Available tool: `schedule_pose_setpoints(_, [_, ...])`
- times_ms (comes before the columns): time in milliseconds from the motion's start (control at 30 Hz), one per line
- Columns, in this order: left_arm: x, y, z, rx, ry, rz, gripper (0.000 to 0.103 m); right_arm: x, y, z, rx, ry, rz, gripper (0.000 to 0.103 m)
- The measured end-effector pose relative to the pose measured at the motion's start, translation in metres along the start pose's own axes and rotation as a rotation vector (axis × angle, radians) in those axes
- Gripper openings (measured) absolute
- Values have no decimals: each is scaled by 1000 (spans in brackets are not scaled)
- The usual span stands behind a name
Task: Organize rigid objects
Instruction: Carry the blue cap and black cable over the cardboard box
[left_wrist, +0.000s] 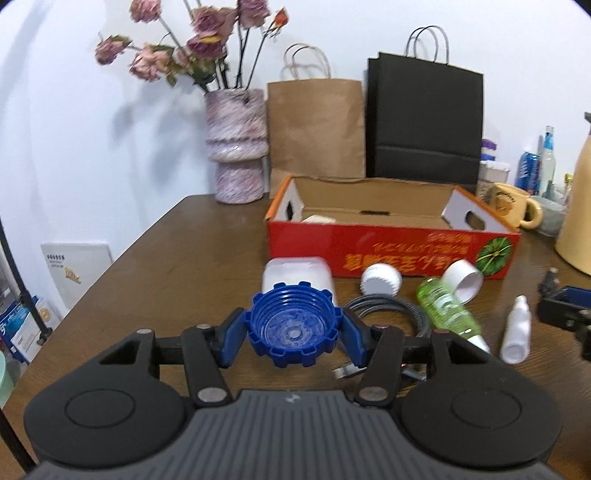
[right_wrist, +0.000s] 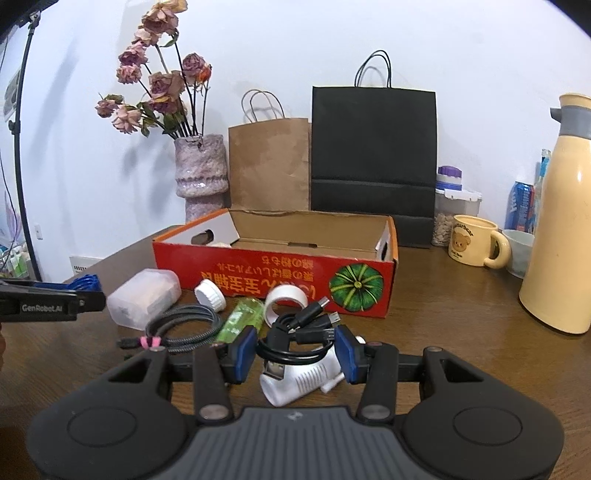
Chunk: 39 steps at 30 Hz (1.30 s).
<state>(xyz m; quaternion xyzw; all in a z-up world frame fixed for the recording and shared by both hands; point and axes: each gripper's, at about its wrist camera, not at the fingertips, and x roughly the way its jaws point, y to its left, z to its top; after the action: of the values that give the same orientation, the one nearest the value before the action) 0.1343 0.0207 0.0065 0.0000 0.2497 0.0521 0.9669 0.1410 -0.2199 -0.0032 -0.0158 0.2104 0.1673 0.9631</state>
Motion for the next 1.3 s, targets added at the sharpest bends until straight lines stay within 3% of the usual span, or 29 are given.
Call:
schedule_pose_setpoints(633, [-6,-34,42,36,-51,-35,56,7,22,41,-28,-27,7,45])
schedule_pose_setpoints(1300, [29,-42,91,-5,-119,8,56,50,15,89,2,-67,-19,45])
